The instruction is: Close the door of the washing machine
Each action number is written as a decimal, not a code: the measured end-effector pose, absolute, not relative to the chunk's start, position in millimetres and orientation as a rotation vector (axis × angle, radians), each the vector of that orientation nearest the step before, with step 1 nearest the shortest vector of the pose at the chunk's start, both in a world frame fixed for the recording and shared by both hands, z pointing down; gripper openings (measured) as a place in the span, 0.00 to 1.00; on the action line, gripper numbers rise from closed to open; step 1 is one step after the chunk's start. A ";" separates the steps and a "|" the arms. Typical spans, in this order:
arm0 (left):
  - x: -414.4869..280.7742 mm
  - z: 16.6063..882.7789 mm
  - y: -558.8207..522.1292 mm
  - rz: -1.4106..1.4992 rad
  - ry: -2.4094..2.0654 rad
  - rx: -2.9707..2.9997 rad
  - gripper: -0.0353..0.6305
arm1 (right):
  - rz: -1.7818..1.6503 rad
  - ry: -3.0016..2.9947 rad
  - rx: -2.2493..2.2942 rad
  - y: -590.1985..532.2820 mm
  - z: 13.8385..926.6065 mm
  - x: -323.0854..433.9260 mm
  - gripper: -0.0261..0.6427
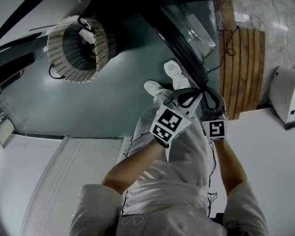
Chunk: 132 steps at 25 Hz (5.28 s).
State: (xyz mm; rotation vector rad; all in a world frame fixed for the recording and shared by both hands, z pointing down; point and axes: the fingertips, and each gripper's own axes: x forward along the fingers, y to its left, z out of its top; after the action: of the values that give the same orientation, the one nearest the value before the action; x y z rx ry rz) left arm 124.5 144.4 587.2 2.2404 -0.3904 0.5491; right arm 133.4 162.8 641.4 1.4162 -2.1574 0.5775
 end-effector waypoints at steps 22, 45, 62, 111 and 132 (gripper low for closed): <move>161.3 590.9 82.6 0.503 -0.416 2.402 0.06 | 0.530 -2.055 1.479 107.6 649.4 244.4 0.17; 246.8 584.3 19.7 0.431 -0.276 2.669 0.06 | 0.307 -2.142 1.478 17.9 638.1 316.6 0.18; 307.3 573.0 -39.7 0.328 -0.213 2.773 0.06 | 0.154 -2.160 1.475 -53.4 637.0 360.4 0.19; 312.0 576.1 -129.8 0.184 -0.381 2.779 0.06 | 0.041 -2.105 1.543 -184.5 640.6 405.3 0.19; 288.8 564.8 -135.6 0.182 -0.454 2.790 0.06 | 0.158 -2.024 1.727 -187.4 643.7 414.0 0.18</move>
State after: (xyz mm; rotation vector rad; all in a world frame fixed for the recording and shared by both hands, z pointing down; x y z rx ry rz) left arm 288.8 -135.6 564.8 2.7903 -0.4537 0.1815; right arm 414.0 -187.4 643.7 1.7270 -2.0245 0.1582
